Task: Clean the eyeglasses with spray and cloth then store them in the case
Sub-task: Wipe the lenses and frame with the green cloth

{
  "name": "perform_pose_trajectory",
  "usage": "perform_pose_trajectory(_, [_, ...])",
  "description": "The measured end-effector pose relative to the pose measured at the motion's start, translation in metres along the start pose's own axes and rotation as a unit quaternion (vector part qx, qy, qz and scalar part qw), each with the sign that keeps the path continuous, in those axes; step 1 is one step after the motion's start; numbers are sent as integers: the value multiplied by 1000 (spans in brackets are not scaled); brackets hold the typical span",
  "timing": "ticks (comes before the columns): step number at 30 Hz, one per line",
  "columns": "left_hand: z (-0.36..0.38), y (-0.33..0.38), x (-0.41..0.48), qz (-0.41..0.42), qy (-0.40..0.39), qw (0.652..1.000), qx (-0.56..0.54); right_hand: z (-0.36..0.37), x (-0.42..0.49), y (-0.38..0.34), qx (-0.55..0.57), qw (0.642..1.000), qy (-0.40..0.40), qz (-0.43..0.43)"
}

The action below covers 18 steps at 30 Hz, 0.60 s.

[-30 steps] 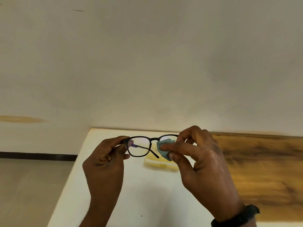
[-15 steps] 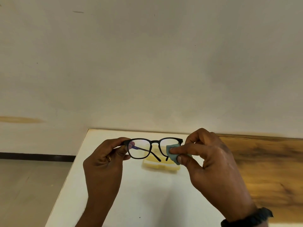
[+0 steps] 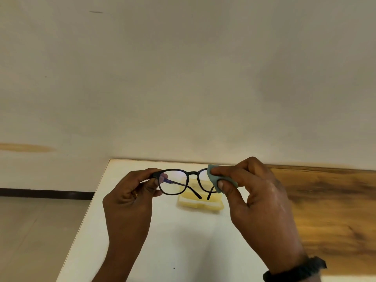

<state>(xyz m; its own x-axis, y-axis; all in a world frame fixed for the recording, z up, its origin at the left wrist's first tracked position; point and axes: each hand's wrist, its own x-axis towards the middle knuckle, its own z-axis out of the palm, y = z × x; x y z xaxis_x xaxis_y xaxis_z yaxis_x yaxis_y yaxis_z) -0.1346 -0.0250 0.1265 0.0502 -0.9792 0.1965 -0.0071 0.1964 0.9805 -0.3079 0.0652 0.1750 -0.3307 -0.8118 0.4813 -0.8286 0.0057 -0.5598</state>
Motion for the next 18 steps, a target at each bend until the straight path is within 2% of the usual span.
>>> perform_pose_trajectory(10, [-1,3,0,10,-1,1000,9,0,-3,-7,-37,996,-53,-56])
perform_pose_trajectory(18, [-1,7,0,-7,3,999,-31,-15,-2,-5,-57,991,-99,-76])
